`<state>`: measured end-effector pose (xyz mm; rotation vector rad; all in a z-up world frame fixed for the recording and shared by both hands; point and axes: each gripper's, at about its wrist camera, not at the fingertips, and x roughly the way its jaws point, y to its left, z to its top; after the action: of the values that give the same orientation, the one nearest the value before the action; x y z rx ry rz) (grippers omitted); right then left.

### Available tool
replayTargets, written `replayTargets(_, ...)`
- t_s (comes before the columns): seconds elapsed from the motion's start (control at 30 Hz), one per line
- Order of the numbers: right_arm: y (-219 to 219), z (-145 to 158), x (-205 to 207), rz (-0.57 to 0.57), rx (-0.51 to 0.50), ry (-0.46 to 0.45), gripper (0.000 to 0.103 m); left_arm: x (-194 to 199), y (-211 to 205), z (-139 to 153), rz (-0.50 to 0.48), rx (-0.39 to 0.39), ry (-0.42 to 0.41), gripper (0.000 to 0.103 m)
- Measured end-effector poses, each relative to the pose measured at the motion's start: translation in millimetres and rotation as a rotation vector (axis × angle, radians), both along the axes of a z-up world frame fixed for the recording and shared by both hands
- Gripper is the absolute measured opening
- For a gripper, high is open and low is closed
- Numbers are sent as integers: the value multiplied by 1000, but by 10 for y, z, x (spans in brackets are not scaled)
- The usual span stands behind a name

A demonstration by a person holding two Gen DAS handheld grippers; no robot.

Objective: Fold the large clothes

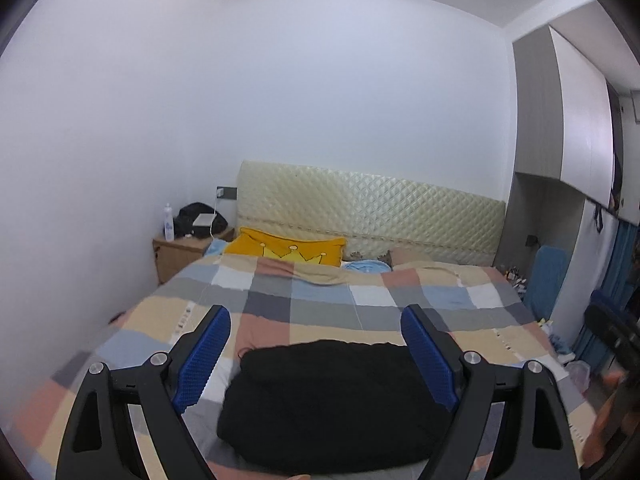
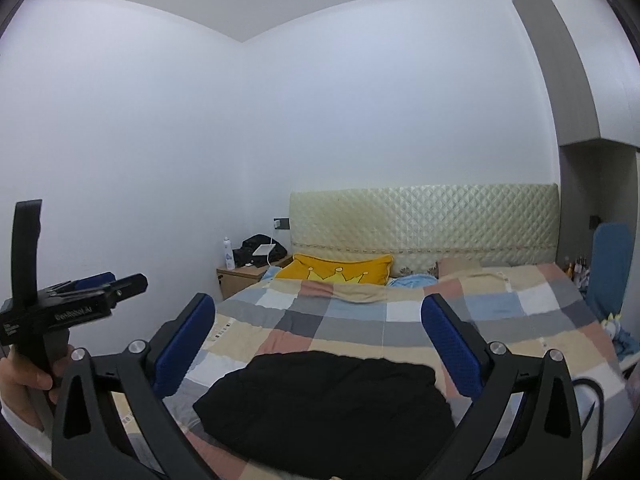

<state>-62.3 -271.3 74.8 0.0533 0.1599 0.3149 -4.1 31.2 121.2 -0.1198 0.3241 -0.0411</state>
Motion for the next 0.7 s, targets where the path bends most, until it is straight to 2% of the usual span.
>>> replayTargets(0.1, 16, -192, -99, 2, 14, 42, 103, -85, 10, -125, 30, -10, 12, 87)
replayTargets(0.17, 17, -307, -166, -13, 11, 68, 103, -92, -30, -253, 7, -6, 52, 87)
replayTargets(0.37, -28, -454, -408, -73, -10, 96, 103, -217, -125, -506, 7, 21, 120, 87)
replayTargets(0.53, -82, -620, -419, -79, 1, 143, 103, -286, -157, -732, 1, 11, 167, 87)
replayTargets(0.7, -110, -866, -359, -79, 21, 228, 103, -276, -179, -947, 9, 12, 239, 87)
